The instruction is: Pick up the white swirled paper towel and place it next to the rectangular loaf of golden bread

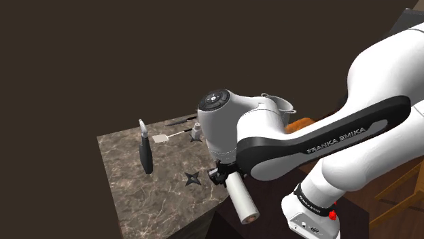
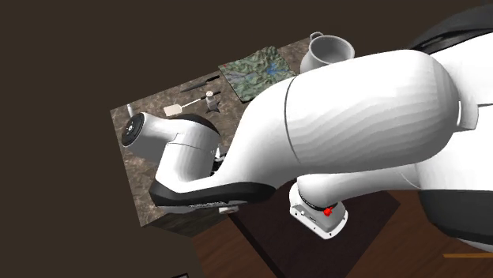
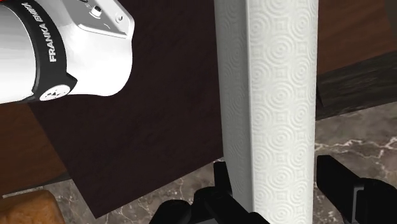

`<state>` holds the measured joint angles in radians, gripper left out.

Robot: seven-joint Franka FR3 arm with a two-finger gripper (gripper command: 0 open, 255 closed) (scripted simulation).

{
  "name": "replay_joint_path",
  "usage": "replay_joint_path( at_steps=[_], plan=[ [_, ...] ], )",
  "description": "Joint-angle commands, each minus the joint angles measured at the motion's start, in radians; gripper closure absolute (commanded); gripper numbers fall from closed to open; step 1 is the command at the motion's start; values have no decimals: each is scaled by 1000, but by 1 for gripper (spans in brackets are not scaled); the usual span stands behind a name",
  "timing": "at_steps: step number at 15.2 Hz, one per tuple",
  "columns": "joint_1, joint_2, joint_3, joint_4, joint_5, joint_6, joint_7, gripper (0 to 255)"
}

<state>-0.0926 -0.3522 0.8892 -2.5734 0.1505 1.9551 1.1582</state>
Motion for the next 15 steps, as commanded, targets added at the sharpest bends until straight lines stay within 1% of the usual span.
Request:
replay_joint_path(
  at_steps=[1,8,15],
  plan=[
    [11,-29,-17,11,12,-36,-17,255],
    [36,-102,-67,59,27,-147,-55,255],
    [48,-152,-108,114,28,-248,-82,255]
  ],
)
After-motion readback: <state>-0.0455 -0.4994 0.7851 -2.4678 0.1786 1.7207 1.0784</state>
